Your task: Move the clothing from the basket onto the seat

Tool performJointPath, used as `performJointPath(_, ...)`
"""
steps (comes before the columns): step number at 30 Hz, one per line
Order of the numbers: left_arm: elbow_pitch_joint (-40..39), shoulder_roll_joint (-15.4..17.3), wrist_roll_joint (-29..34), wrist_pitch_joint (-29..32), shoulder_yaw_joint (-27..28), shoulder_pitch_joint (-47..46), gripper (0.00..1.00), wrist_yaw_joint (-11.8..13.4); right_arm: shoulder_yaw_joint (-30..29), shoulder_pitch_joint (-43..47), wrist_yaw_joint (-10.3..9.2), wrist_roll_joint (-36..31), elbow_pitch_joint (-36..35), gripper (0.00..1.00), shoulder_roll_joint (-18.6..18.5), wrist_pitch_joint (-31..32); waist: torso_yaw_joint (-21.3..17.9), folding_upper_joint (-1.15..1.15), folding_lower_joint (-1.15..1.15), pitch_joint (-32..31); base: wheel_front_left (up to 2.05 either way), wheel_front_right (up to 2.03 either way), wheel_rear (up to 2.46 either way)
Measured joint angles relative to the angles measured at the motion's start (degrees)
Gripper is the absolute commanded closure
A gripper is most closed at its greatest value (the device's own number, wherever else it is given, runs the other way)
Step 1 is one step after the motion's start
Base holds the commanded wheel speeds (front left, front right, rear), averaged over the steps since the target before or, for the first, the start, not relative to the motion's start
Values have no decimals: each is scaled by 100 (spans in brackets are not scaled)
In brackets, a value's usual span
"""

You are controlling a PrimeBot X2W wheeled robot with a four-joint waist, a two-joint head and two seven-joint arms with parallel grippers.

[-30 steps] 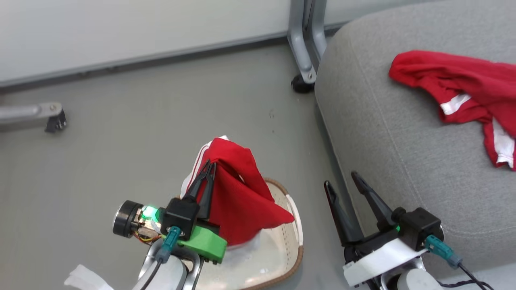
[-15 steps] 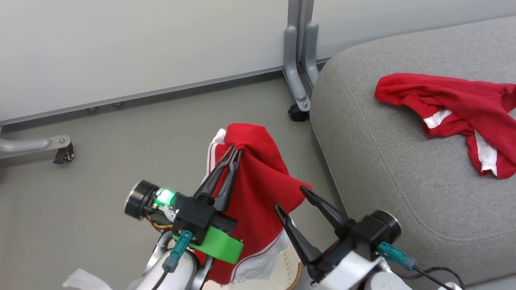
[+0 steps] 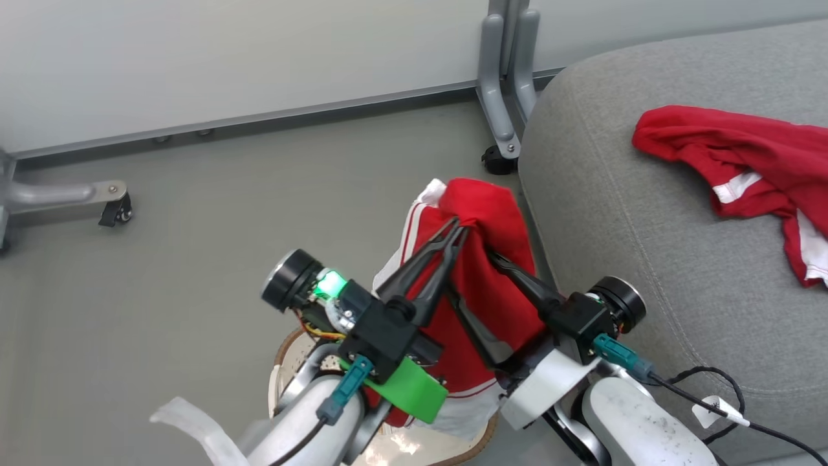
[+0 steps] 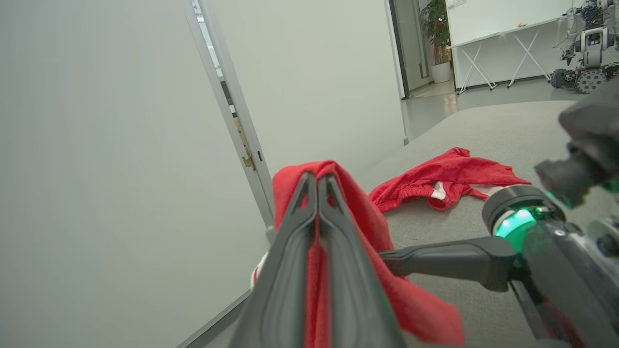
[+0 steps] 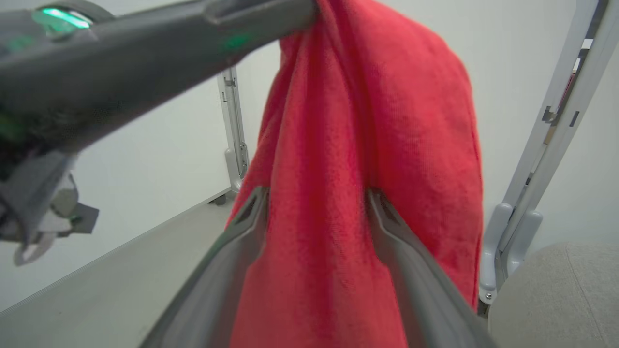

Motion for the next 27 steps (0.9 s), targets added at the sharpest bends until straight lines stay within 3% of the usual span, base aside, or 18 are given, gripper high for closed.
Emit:
performJointPath(8,-76,-167,-63,-32,-187,-91,100,-103,-313,202,0,-48,683,0,171,0,251,0,0,46,0,0,0)
performJointPath(9,-77,-170,-63,-40,-198,-91,100,-108,-282,213,0,-25,688,100,175,-1,276,0,0,35,0,0,0)
performJointPath(25,635,-78,-358,54,-89,13,100,-34,-74,385,0,495,723,100,76,0,379,0,0,-106,0,0,0)
performJointPath(26,665,-79,-366,64,-91,13,76,-18,-93,393,0,501,722,100,76,0,377,0,0,-100,0,0,0)
performJointPath(27,688,-80,-370,80,-90,14,32,-1,-112,400,0,513,722,100,77,0,374,0,0,-96,0,0,0)
